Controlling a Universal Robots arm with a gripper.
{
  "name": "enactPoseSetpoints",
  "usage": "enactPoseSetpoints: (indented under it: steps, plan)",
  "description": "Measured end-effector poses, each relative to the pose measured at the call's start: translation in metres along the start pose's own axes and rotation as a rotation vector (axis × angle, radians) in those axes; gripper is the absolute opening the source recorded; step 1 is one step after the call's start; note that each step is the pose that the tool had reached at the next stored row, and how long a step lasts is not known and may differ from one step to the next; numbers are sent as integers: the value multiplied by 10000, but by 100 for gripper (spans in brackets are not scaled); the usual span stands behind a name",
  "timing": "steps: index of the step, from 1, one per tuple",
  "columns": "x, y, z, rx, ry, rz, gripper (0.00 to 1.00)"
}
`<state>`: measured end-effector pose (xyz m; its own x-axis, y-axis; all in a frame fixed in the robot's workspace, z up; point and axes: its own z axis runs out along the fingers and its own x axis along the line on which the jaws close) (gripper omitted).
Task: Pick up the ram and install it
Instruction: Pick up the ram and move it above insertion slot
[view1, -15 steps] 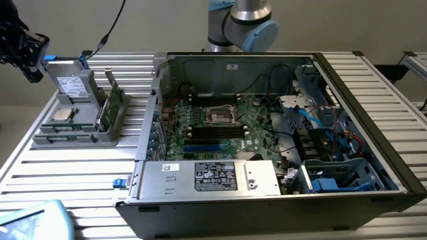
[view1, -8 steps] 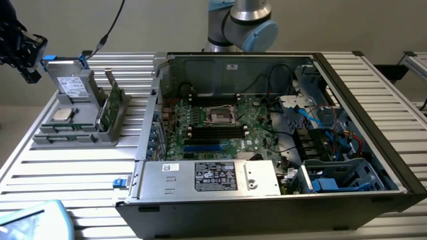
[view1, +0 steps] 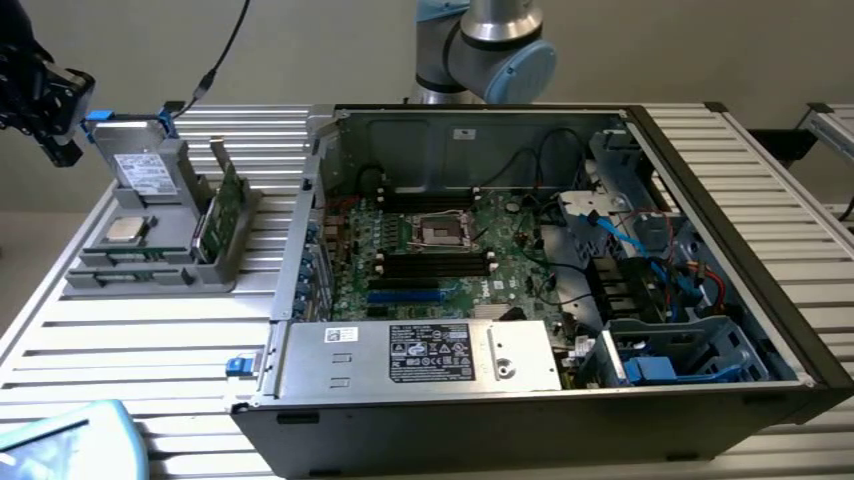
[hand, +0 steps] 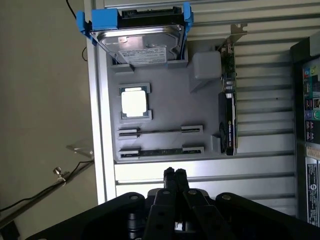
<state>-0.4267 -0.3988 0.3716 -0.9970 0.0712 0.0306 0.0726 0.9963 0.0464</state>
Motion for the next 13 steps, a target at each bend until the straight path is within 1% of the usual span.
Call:
enactPoseSetpoints:
  steps: [2,4,13]
  plan:
    - [0,0,0,0,-1,-1,11]
    - [0,0,0,4,6,-115,11]
    - [0,0,0,53,80,-1728,11]
